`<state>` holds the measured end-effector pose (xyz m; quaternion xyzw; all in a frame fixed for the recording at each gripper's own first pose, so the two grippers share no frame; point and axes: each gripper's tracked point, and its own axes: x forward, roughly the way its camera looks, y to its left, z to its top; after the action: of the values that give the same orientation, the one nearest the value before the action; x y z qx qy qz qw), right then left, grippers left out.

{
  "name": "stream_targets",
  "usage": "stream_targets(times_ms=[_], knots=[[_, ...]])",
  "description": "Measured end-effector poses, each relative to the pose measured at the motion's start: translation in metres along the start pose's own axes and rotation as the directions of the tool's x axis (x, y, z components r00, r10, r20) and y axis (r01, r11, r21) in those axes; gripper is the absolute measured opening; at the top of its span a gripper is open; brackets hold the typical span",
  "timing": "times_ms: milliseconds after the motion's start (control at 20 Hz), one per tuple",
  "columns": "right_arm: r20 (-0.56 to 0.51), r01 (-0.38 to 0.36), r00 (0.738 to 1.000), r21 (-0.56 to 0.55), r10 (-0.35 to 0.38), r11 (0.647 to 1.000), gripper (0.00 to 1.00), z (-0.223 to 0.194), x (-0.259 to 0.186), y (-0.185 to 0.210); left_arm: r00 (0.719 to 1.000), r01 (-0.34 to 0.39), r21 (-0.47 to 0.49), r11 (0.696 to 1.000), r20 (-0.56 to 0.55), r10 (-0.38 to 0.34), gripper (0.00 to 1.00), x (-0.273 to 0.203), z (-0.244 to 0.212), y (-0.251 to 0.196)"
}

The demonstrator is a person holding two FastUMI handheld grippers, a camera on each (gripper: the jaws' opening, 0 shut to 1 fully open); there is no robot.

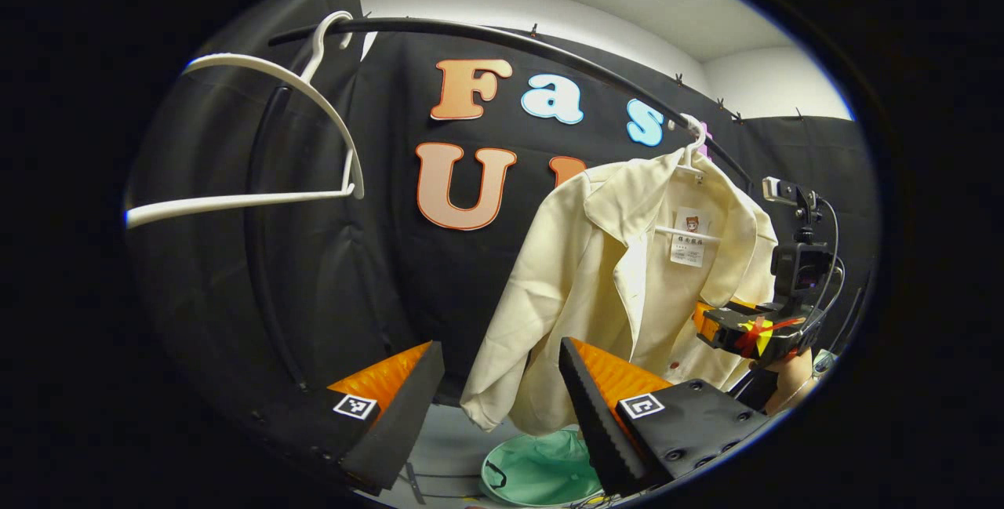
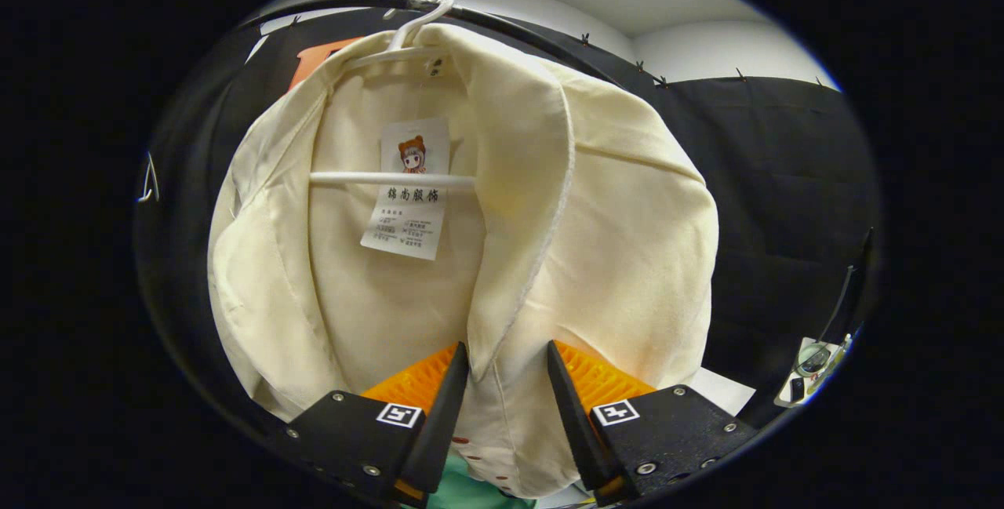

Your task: Grasp the clothes on the hanger with both hands and then place them into the laundry hamper below.

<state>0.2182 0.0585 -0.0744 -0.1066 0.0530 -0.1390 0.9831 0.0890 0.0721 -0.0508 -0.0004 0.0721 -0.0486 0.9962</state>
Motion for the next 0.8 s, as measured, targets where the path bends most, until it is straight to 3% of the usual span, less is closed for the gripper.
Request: stream_targets(times_ms=[50, 150, 200, 300, 600, 800], knots=[[-0.010, -0.005, 1.000, -0.011, 0.005, 1.000, 0.61, -0.002, 0.002, 0.001, 1.000, -0.003, 0.001, 1.000, 0.001, 0.003, 0.97, 0.000, 0.000, 0.001], [-0.018, -0.029, 0.999, -0.018, 0.028, 0.999, 0.46, -0.003, 0.004, 0.005, 1.000, -0.004, -0.001, 1.000, 0.001, 0.004, 0.97, 0.002, -0.001, 0.000], [-0.016, -0.043, 0.999, -0.013, 0.043, 0.999, 0.33, -0.003, 0.003, 0.006, 1.000, -0.005, -0.004, 1.000, -0.002, 0.005, 0.96, 0.003, -0.003, 0.000], [-0.014, -0.071, 0.997, -0.005, 0.071, 0.997, 0.20, -0.003, 0.001, 0.009, 1.000, -0.009, -0.015, 1.000, -0.011, 0.009, 0.96, 0.006, -0.006, 0.000], [-0.012, -0.138, 0.990, 0.004, 0.138, 0.990, 0.06, -0.001, -0.012, 0.010, 1.000, 0.004, -0.031, 1.000, -0.015, -0.005, 0.96, 0.013, -0.007, -0.010], [-0.023, -0.169, 0.985, 0.046, 0.170, 0.985, 0.02, -0.003, -0.022, 0.002, 0.999, 0.041, -0.028, 0.999, -0.015, -0.041, 0.96, 0.022, -0.007, -0.032]])
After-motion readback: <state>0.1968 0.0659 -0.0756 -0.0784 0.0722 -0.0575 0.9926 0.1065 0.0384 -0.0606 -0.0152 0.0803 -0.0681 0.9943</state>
